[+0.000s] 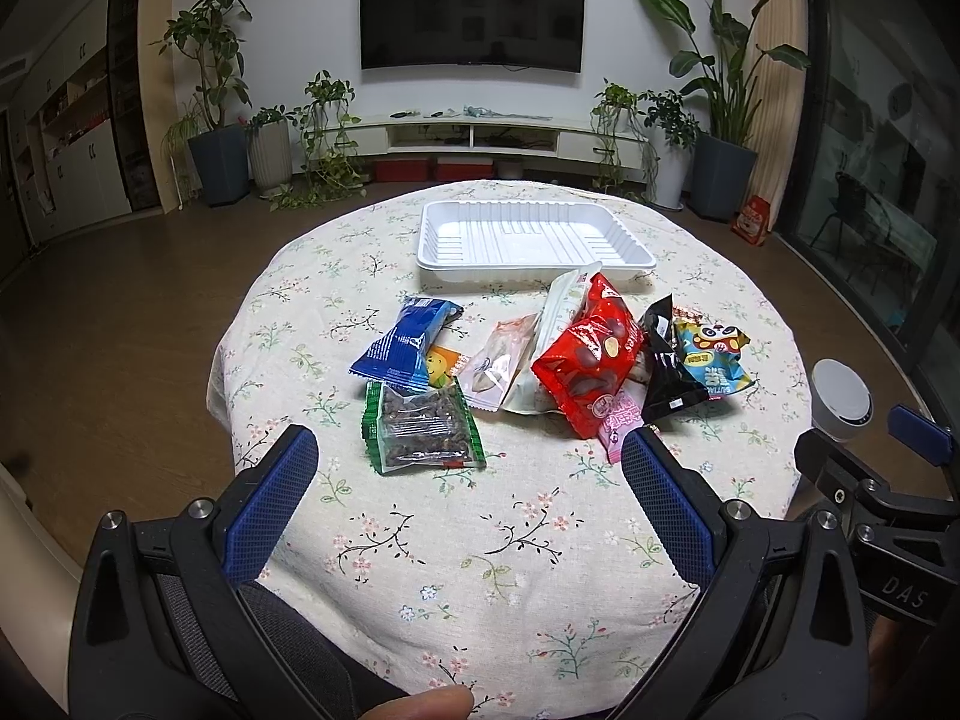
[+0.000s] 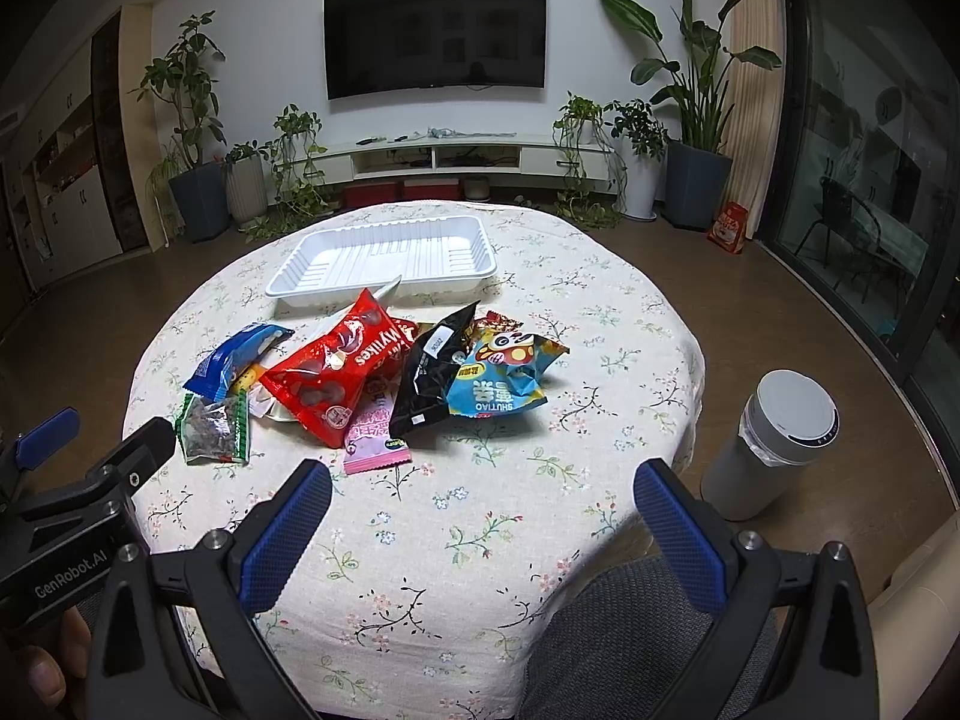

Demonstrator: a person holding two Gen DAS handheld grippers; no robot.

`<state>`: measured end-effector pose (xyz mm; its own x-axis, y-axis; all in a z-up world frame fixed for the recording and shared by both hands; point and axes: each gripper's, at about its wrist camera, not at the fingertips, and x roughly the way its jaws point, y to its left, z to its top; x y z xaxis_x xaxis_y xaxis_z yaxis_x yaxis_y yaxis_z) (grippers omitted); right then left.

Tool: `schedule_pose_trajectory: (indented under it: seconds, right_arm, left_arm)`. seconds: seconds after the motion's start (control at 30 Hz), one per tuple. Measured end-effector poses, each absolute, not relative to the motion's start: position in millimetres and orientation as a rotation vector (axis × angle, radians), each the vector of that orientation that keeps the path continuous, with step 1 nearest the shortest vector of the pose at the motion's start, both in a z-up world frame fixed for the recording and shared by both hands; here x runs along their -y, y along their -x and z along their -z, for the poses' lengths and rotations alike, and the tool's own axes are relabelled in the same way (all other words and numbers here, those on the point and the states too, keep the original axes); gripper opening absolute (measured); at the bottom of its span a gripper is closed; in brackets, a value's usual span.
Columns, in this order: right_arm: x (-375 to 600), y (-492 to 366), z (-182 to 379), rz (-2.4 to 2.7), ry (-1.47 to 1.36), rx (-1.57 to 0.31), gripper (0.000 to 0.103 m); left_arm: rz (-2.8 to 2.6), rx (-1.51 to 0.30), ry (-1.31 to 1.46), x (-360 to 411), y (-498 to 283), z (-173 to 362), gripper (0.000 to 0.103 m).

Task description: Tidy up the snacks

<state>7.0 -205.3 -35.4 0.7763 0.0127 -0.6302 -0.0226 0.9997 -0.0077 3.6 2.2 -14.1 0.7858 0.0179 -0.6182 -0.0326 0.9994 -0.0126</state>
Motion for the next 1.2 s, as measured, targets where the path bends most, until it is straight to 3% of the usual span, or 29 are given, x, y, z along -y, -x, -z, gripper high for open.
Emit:
schedule_pose_trajectory:
  seconds: [0.6,0.77,0.9,1.2]
  right_arm:
    - [206.2,-6.2,35.7,-0.021,0.013,-0.685,0.103]
    - [214.1,-7.5,46.7,-0.059,-0.023,-0.711,0.103]
    - [235.5,-23.5,52.1,-0.127,-0.092,-0.749,0.103]
    - [294.7,-97.6,61.3,-0.200,-0.268,-0.866,0.097]
  left_arm:
    - [-0.013,-0.690,0.035,-4.0,-5.8,24.5,0.102]
    - [0.022,-0.757,0.066,-18.5,-16.5,42.0,0.102]
    - [0.092,-0.807,0.263,-59.2,-26.1,64.9,0.102]
    - [0.093,-1.004,0.356,-101.4,-67.3,98.1,0.101]
